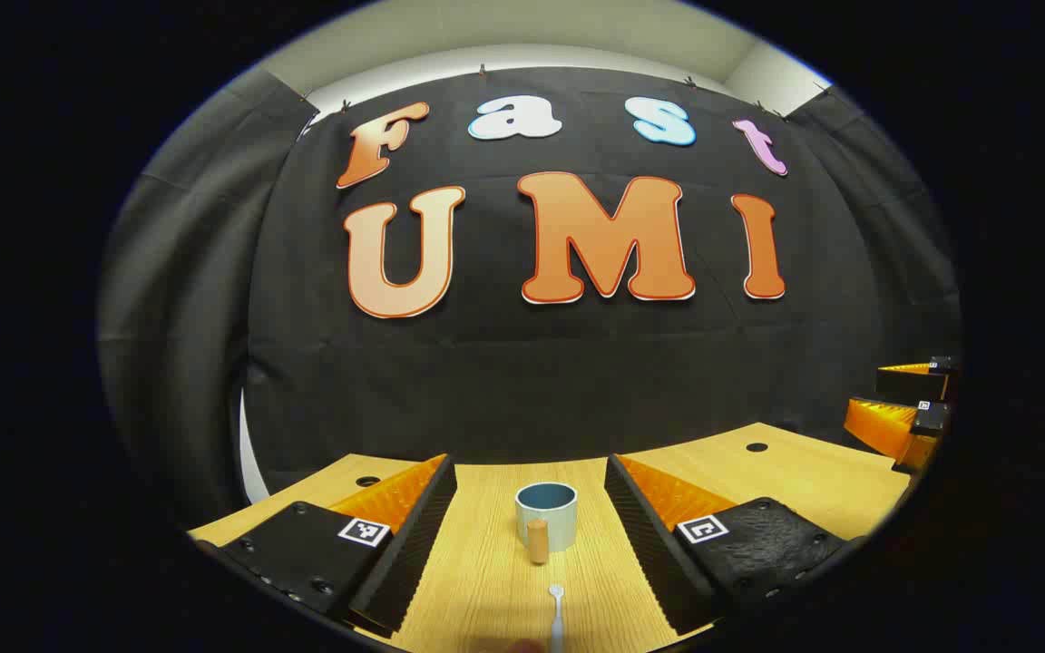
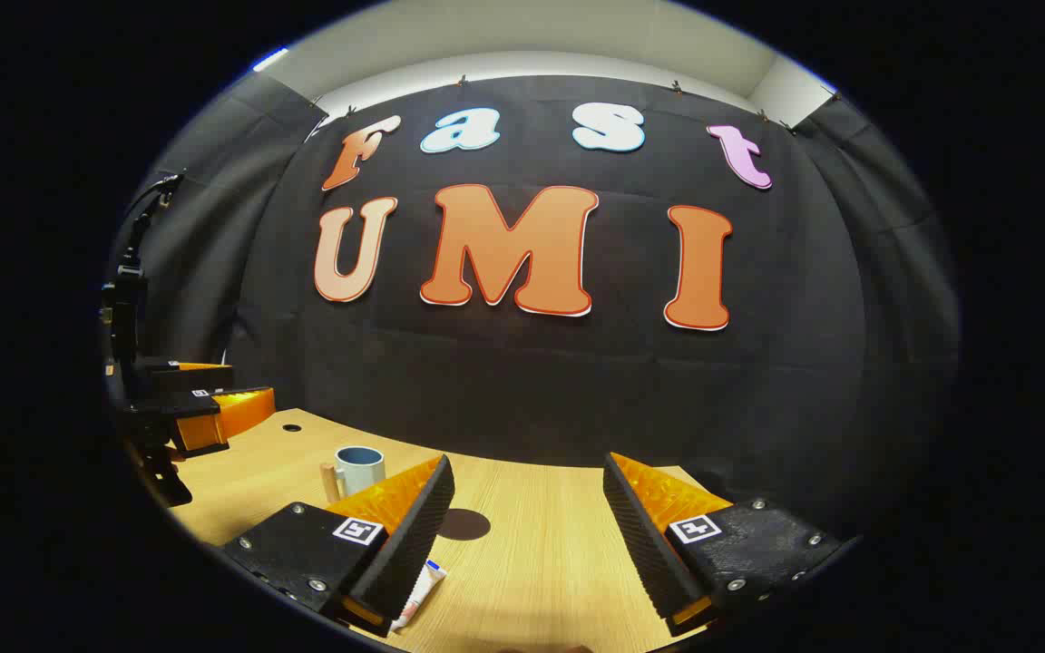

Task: Put the toothbrush and toothpaste on the desktop into the cup, then pick up the cup and place it on the coaster on the desktop.

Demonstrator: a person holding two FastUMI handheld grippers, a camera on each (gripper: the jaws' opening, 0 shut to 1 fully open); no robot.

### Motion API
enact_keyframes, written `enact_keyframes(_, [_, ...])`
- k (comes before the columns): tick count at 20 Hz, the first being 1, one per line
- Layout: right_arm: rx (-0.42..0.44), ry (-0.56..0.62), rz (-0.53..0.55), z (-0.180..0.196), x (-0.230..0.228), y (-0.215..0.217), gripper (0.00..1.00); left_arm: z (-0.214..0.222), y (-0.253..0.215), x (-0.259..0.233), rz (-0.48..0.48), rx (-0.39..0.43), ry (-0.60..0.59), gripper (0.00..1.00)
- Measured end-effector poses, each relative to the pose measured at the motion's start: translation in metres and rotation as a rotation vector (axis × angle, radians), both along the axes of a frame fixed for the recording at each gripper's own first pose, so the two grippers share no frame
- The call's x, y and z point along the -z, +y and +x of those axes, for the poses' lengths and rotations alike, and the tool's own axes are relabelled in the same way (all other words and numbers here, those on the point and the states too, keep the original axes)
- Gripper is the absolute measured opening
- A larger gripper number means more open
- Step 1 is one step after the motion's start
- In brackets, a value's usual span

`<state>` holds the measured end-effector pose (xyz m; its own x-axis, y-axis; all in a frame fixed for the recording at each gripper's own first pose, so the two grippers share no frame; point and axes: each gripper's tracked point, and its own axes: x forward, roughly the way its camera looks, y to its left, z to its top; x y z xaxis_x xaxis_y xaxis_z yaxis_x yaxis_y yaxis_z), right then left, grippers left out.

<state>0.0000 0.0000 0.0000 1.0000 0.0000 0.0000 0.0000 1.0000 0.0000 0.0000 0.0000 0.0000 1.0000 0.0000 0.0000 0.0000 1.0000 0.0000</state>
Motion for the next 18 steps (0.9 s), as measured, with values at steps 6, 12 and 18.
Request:
enact_keyframes(6, [-0.041, 0.01, 0.05, 0.005, -0.002, 0.02, 0.99, 0.0, -0.002, -0.007, 0.016, 0.003, -0.025, 1.0])
enact_keyframes(12, [-0.046, 0.039, 0.081, 0.009, 0.003, 0.019, 0.99, 0.001, -0.001, -0.009, 0.012, 0.001, -0.038, 1.0])
enact_keyframes(18, [-0.053, 0.082, 0.11, 0.01, 0.009, 0.022, 0.99, 0.001, -0.002, -0.014, 0.016, -0.005, -0.05, 0.99])
